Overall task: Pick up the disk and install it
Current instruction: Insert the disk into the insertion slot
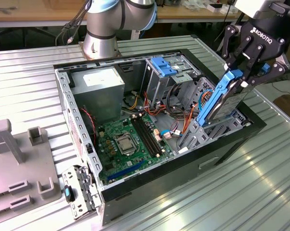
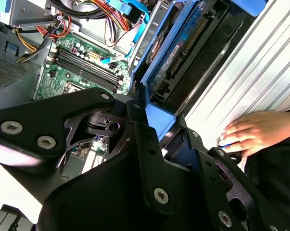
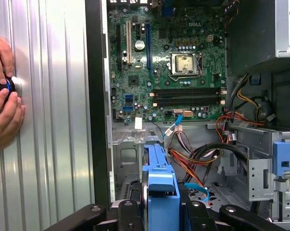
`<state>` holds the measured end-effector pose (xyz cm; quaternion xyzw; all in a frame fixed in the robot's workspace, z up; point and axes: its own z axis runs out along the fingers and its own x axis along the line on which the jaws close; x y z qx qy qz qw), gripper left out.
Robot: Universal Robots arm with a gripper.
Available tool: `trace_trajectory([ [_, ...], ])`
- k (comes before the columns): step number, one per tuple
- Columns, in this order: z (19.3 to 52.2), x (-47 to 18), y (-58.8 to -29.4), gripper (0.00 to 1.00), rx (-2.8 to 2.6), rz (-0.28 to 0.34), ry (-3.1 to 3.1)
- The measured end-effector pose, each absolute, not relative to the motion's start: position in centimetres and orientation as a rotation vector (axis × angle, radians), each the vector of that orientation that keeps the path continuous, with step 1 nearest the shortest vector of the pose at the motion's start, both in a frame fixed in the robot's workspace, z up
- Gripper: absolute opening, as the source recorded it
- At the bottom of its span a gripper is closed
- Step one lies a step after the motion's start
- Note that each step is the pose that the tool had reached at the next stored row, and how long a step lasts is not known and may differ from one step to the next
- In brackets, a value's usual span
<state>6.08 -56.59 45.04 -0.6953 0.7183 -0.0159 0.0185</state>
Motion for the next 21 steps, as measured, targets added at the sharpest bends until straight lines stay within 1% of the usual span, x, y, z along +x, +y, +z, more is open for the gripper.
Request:
trace_trajectory([
  [21,45.45,5.99,-56.59,0.37,-2.174,-0.049,2.215],
])
